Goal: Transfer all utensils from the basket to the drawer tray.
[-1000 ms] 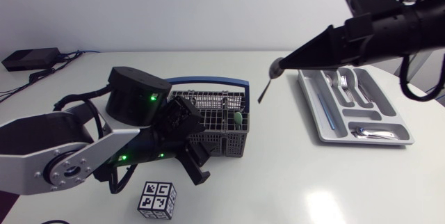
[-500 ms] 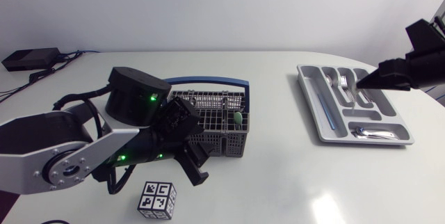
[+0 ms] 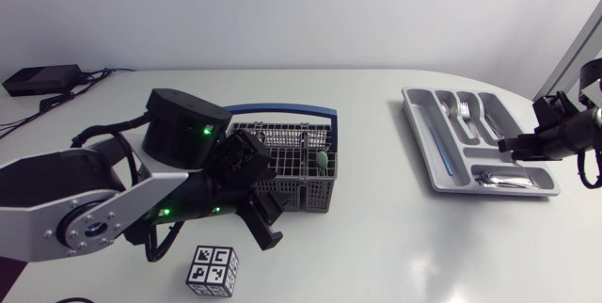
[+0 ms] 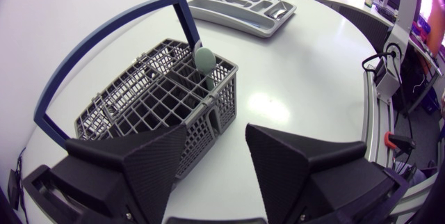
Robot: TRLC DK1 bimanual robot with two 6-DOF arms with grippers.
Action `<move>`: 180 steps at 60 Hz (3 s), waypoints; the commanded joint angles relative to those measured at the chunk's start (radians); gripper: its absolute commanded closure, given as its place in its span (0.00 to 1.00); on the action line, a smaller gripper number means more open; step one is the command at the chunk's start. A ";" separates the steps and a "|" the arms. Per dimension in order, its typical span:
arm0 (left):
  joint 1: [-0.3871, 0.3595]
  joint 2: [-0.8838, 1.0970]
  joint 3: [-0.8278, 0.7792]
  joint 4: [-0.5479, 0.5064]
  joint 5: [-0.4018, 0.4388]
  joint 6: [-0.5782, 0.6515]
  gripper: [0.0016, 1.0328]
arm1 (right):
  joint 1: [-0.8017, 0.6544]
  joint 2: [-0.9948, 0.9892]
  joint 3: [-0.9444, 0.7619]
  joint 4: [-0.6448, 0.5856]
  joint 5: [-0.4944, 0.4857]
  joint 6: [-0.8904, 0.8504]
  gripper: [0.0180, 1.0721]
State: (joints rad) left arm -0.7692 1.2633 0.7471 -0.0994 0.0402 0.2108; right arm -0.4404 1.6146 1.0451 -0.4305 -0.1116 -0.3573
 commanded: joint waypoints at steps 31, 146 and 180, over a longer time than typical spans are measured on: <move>-0.013 -0.005 0.032 -0.010 0.003 0.009 0.42 | 0.149 -0.091 -0.086 0.015 0.052 0.032 0.37; 0.021 0.061 0.034 0.041 0.030 0.021 0.42 | 0.990 -0.074 0.006 0.056 -0.166 0.277 0.58; 0.045 0.116 0.047 0.106 0.030 0.018 0.42 | 0.988 -0.055 0.006 0.082 -0.168 0.277 0.95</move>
State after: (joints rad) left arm -0.7338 1.3605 0.7723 -0.0055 0.0669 0.2111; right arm 0.5423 1.5444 1.0382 -0.3588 -0.2836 -0.1032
